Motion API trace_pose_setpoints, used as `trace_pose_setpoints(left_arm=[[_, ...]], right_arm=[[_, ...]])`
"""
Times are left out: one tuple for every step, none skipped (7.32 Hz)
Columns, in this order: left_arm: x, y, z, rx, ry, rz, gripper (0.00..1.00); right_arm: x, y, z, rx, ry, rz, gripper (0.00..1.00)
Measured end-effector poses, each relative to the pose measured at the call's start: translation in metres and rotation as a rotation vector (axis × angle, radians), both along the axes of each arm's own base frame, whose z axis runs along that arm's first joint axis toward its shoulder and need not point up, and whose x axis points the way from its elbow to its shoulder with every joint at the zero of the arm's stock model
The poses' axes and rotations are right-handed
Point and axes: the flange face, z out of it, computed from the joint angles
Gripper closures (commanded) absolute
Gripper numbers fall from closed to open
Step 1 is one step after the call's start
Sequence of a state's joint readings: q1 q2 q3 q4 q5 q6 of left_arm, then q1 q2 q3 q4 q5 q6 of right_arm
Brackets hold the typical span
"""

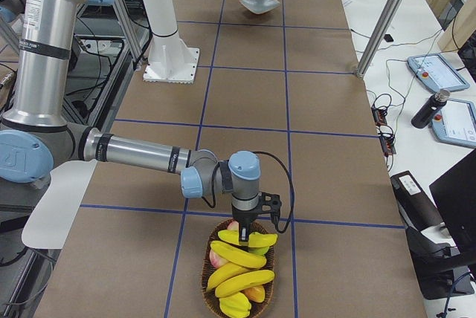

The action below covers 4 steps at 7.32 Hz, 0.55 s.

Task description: Transfer all bananas from basket to plate

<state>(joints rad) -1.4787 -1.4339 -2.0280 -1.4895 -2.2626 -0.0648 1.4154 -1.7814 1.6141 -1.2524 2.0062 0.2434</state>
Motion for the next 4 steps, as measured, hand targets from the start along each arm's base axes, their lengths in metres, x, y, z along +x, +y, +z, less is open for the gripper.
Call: trace_pose_setpoints(left_arm=[[0.000, 0.000, 0.000, -0.001, 0.000, -0.001, 0.00], [0.000, 0.000, 0.000, -0.001, 0.001, -0.002, 0.00], [0.000, 0.000, -0.002, 0.000, 0.002, -0.003, 0.00], [0.001, -0.004, -0.009, 0.001, 0.014, -0.018, 0.00]], right_arm=[[0.007, -0.001, -0.013, 0.022, -0.005, 0.011, 1.00], [0.013, -0.001, -0.022, 0.039, -0.014, 0.021, 1.00], [0.015, -0.003, -0.036, 0.058, -0.038, 0.028, 1.00], [0.013, -0.006, -0.055, 0.074, -0.082, 0.030, 1.00]])
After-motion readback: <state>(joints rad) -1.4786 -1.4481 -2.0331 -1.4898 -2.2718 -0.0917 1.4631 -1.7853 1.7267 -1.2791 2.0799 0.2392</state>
